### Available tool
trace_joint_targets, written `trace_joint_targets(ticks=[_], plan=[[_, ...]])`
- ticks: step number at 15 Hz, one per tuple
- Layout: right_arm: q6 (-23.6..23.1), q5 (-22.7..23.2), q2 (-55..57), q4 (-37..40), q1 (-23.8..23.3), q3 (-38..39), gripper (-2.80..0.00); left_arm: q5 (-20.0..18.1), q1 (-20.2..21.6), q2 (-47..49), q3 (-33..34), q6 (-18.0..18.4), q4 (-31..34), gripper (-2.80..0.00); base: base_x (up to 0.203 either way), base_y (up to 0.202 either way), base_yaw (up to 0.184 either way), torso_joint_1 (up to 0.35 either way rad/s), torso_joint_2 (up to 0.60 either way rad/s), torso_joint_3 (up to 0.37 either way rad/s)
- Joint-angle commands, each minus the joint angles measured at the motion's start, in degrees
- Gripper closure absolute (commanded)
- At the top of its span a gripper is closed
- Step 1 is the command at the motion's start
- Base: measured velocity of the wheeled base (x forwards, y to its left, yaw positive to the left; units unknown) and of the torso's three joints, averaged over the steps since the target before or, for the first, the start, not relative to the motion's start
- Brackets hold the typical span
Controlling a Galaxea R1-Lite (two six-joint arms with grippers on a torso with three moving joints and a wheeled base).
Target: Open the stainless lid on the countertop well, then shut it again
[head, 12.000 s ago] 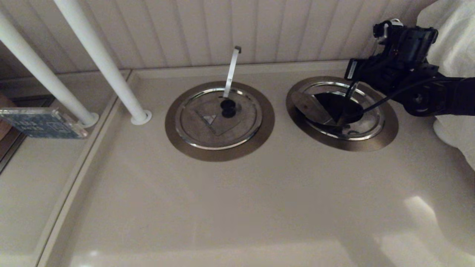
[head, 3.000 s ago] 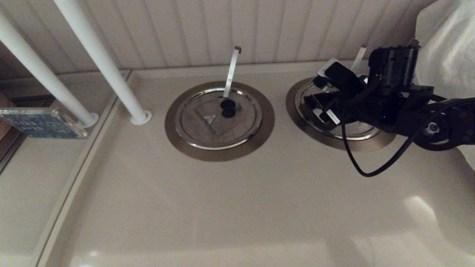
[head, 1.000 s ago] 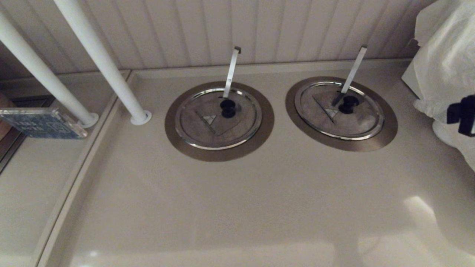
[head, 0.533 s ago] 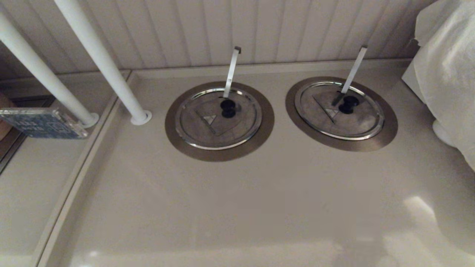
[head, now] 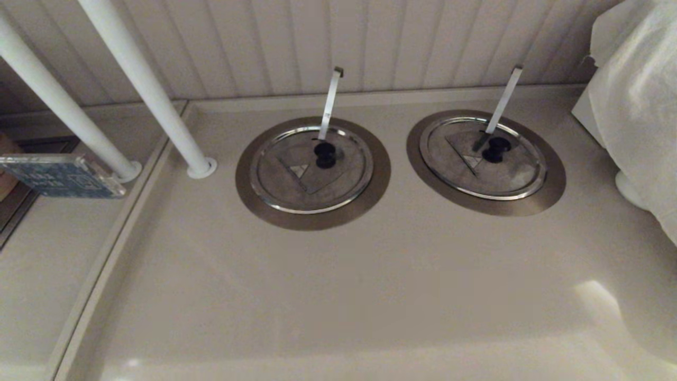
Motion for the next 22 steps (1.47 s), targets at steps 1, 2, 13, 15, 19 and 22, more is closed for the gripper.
trace_joint_targets(ticks=[1, 2, 13, 15, 19, 22], plan=[[-0.17, 3.50, -7.78, 0.43, -1.17, 0.72, 0.00, 0.02, 0.00, -0.09, 0.00, -0.06, -0.01, 0.00, 0.000, 0.000, 0.000, 0.000, 0.00, 0.000], [-0.16, 7.17, -11.37, 0.48, -1.03, 1.42, 0.00, 0.02, 0.00, -0.09, 0.00, -0.07, -0.01, 0.00, 0.000, 0.000, 0.000, 0.000, 0.00, 0.000], [-8.42, 19.52, -24.06, -22.37, -2.15, 42.61, 0.00, 0.02, 0.00, -0.09, 0.00, -0.05, 0.05, 0.00, 0.000, 0.000, 0.000, 0.000, 0.00, 0.000], [-9.09, 17.96, -24.06, -38.63, -2.15, 48.40, 0.00, 0.02, 0.00, -0.06, 0.00, -0.02, 0.04, 0.00, 0.000, 0.000, 0.000, 0.000, 0.00, 0.000], [-7.64, 15.76, -24.05, -33.36, -2.11, 50.45, 0.00, 0.02, 0.00, 0.00, 0.00, 0.01, -0.01, 0.00, 0.000, 0.000, 0.000, 0.000, 0.00, 0.000], [-7.37, 15.42, -24.05, -33.44, -2.16, 50.45, 0.00, 0.02, 0.00, 0.00, 0.00, -0.06, -0.01, 0.00, 0.000, 0.000, 0.000, 0.000, 0.00, 0.000]])
